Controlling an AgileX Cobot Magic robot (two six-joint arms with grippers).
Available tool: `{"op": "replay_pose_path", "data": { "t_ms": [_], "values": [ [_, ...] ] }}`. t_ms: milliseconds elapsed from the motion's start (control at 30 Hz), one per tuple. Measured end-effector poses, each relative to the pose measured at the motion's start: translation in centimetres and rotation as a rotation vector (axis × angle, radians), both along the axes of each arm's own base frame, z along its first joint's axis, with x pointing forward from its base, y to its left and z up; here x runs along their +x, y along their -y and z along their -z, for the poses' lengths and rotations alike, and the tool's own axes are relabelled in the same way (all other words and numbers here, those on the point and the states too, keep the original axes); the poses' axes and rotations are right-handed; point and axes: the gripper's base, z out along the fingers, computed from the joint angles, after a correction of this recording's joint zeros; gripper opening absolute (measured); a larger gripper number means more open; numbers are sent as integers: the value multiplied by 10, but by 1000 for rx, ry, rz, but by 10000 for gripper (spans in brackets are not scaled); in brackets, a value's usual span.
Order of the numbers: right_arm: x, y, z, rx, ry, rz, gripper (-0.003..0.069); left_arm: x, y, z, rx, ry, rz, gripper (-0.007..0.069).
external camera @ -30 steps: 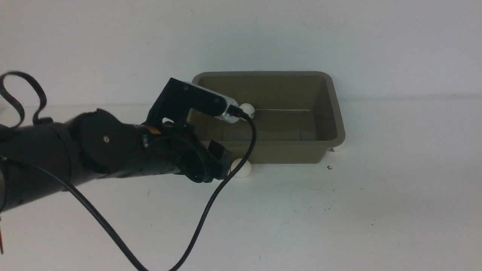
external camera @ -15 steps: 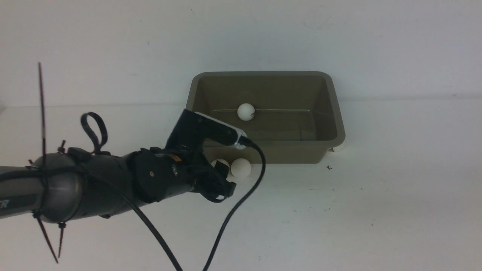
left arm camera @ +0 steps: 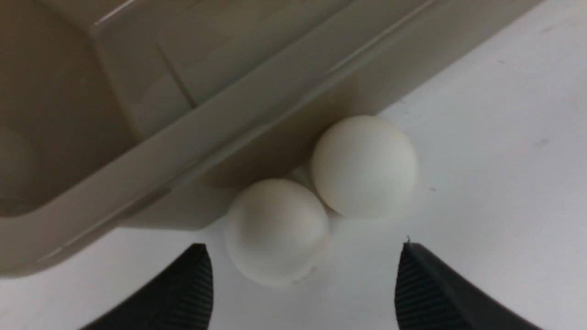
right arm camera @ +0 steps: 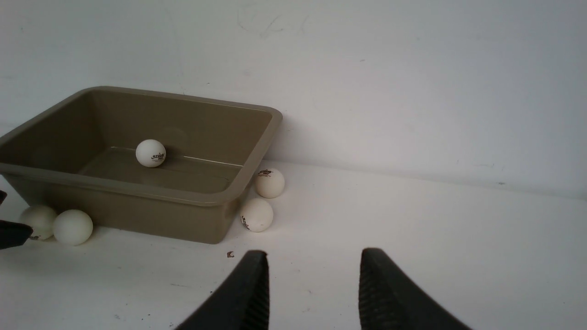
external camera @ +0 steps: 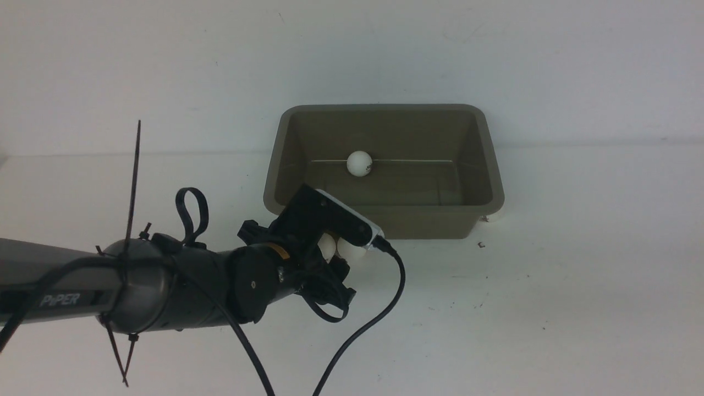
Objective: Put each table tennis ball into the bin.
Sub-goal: Use the left arm to clamp the table tennis ball closest to it
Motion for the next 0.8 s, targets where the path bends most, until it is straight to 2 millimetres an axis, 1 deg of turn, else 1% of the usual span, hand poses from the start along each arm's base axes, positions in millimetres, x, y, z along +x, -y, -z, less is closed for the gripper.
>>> {"op": "replay_pose_path", "data": {
  "t_ms": [233,467,667,800],
  "values": [
    [0,0,0,0,0,0,262,2,0,8,10,2,-10,478],
    [0,0,0,0,0,0,262,8,-1,11,16,75,-40,478],
    [0,0,0,0,0,0,262,9,-2,13,14,94,-52,478],
    [0,0,0,-1,0,0,262,10,-2,20,24,88,-55,478]
  ]
}}
